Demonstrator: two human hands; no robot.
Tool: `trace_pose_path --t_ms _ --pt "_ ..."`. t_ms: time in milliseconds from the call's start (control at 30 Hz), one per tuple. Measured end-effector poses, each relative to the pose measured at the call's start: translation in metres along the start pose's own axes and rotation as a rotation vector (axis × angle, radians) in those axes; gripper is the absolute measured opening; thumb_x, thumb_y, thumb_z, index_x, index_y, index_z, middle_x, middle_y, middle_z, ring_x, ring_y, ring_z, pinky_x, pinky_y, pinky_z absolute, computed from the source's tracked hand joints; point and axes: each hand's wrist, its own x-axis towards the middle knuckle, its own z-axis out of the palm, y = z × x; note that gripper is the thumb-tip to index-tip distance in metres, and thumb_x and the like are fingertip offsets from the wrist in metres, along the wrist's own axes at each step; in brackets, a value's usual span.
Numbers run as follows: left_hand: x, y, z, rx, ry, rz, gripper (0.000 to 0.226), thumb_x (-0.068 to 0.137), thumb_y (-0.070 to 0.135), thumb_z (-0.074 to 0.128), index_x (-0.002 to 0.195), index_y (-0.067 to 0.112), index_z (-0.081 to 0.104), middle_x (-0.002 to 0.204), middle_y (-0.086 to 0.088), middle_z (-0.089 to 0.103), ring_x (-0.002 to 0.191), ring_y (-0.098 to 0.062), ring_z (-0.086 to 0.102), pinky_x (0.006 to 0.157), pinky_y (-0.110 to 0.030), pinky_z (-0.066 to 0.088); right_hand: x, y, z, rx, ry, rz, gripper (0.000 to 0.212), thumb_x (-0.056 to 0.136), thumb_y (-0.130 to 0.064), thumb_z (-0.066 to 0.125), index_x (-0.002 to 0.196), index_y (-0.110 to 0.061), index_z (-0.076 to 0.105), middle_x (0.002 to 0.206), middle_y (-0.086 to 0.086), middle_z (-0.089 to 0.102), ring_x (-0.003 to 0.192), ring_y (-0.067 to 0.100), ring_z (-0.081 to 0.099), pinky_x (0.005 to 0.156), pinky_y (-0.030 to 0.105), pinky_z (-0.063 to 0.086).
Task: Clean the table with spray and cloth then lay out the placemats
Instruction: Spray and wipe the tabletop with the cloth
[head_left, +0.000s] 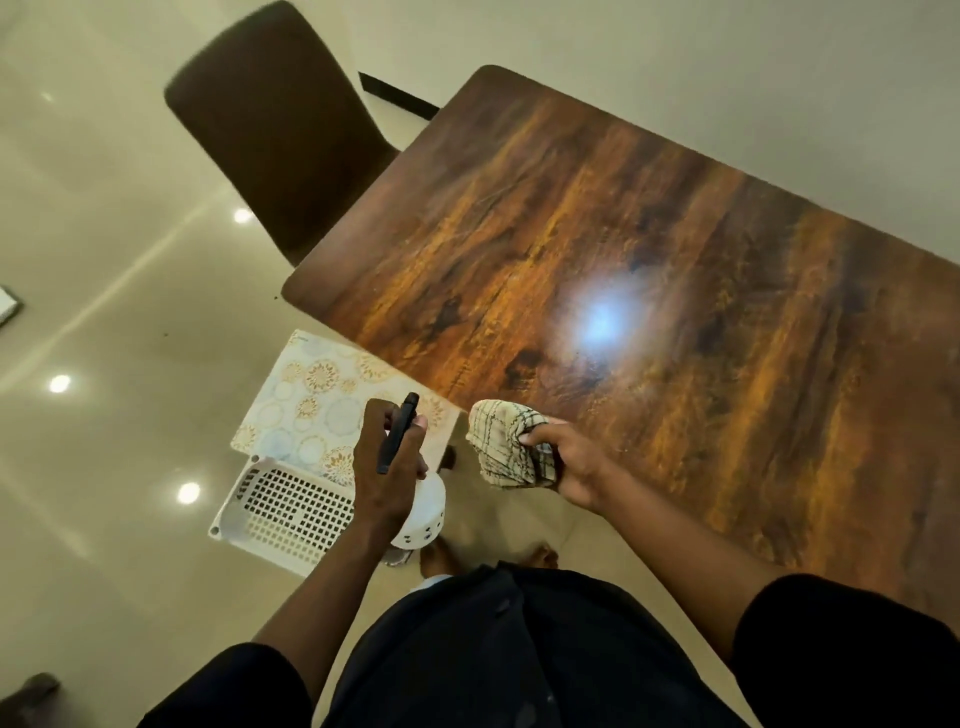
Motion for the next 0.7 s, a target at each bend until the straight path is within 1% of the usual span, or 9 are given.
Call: trace_pose_path --t_ms 67,133,167,233,300,433,533,600,700 --pt "-0.001 0.001 -0.015 0.017 0.113 0.062 0.02 0.102 0.031 0.066 0.1 0.021 0.049 0.091 -0.008 0.063 0.055 -0.025 0.066 0.055 -0.039 0.055 0.005 -0.003 0.023 0.006 -0.059 0.011 0.036 0.088 -0.003 0.053 0.121 -0.004 0.069 0.119 0.027 0.07 0.1 0.038 0.07 0.089 0.054 0.058" --pt "-0.002 -0.001 -0.033 0.048 0.224 0.086 0.018 0.101 0.034 0.071 0.098 0.03 0.053 0.095 -0.006 0.07 0.06 -0.02 0.075 0.057 -0.042 0.06 0.013 -0.004 0.048 -0.016 -0.107 0.013 0.046 0.079 -0.008 0.063 0.125 -0.006 0.068 0.123 0.026 0.069 0.108 0.041 0.068 0.096 0.061 0.053" --pt "-0.002 -0.003 -0.041 0.059 0.267 0.082 0.019 0.1 0.038 0.073 0.095 0.036 0.054 0.095 -0.004 0.073 0.064 -0.022 0.077 0.058 -0.045 0.06 0.019 -0.004 0.06 -0.038 -0.122 0.014 0.053 0.075 -0.01 0.067 0.128 -0.006 0.067 0.126 0.026 0.068 0.114 0.044 0.066 0.1 0.066 0.049" --pt "-0.004 -0.011 -0.059 0.076 0.335 0.061 0.023 0.096 0.047 0.077 0.088 0.036 0.058 0.085 -0.006 0.075 0.065 -0.031 0.075 0.058 -0.052 0.057 0.03 -0.004 0.081 -0.077 -0.129 0.011 0.06 0.073 -0.011 0.071 0.132 -0.007 0.064 0.127 0.027 0.067 0.119 0.047 0.063 0.101 0.07 0.045" --pt "-0.005 -0.02 -0.079 0.098 0.409 0.039 0.033 0.092 0.054 0.078 0.083 0.027 0.061 0.073 -0.005 0.069 0.063 -0.034 0.066 0.058 -0.053 0.051 0.039 -0.002 0.104 -0.107 -0.13 0.015 0.061 0.073 -0.011 0.073 0.133 -0.006 0.063 0.127 0.026 0.067 0.119 0.048 0.063 0.101 0.071 0.046" --pt "-0.011 -0.034 -0.11 0.064 0.52 0.001 0.036 0.086 0.051 0.083 0.078 0.02 0.068 0.075 0.005 0.065 0.075 -0.026 0.063 0.071 -0.051 0.051 0.052 0.007 0.142 -0.157 -0.126 0.034 0.062 0.07 -0.012 0.075 0.13 -0.003 0.063 0.123 0.026 0.069 0.117 0.046 0.065 0.101 0.069 0.047" --pt "-0.016 -0.039 -0.129 0.058 0.556 -0.053 0.023 0.085 0.043 0.086 0.076 0.035 0.067 0.081 0.015 0.068 0.077 -0.015 0.065 0.072 -0.05 0.055 0.06 0.014 0.165 -0.195 -0.115 0.03 0.068 0.067 -0.013 0.079 0.131 0.0 0.061 0.121 0.026 0.07 0.113 0.046 0.067 0.098 0.069 0.049" --pt "-0.02 -0.039 -0.141 0.1 0.589 -0.066 0.025 0.085 0.042 0.083 0.073 0.042 0.061 0.083 0.022 0.068 0.075 -0.003 0.063 0.068 -0.045 0.053 0.065 0.019 0.179 -0.211 -0.108 0.046 0.074 0.065 -0.013 0.081 0.134 0.001 0.058 0.121 0.026 0.07 0.111 0.045 0.068 0.095 0.066 0.052" --pt "-0.022 -0.043 -0.156 0.16 0.619 -0.052 0.021 0.083 0.038 0.079 0.074 0.04 0.06 0.086 0.015 0.069 0.077 -0.003 0.063 0.064 -0.046 0.056 0.071 0.025 0.193 -0.232 -0.131 0.071 0.056 0.077 -0.007 0.074 0.13 0.002 0.061 0.119 0.026 0.071 0.109 0.044 0.069 0.087 0.058 0.058"
